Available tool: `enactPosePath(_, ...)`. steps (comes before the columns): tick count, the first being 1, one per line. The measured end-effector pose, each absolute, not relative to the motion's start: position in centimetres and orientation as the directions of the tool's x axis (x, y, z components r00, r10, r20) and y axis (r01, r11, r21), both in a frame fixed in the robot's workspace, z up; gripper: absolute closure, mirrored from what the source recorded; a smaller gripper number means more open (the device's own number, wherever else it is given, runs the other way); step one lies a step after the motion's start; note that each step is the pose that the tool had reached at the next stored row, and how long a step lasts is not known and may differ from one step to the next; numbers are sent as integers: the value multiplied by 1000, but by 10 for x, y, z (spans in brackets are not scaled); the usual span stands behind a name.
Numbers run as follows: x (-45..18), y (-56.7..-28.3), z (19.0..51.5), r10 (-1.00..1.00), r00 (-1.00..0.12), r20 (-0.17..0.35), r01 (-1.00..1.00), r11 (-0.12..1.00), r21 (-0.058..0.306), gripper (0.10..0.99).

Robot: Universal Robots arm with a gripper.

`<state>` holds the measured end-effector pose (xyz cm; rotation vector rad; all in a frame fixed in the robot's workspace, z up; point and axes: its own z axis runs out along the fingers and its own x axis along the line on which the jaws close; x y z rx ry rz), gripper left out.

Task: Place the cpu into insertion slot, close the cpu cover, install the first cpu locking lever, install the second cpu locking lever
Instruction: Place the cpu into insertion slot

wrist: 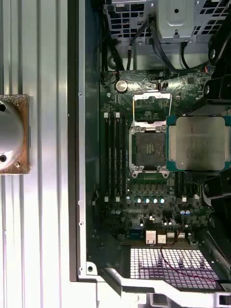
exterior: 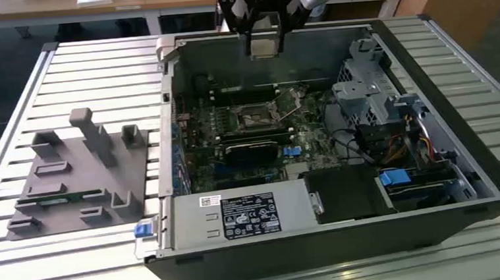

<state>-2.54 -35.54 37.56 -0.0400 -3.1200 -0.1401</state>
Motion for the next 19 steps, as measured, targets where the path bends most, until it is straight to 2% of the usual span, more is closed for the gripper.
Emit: enactPosePath(19, -25, -355, 376, 90, -996, 19, 91, 992, 89, 545)
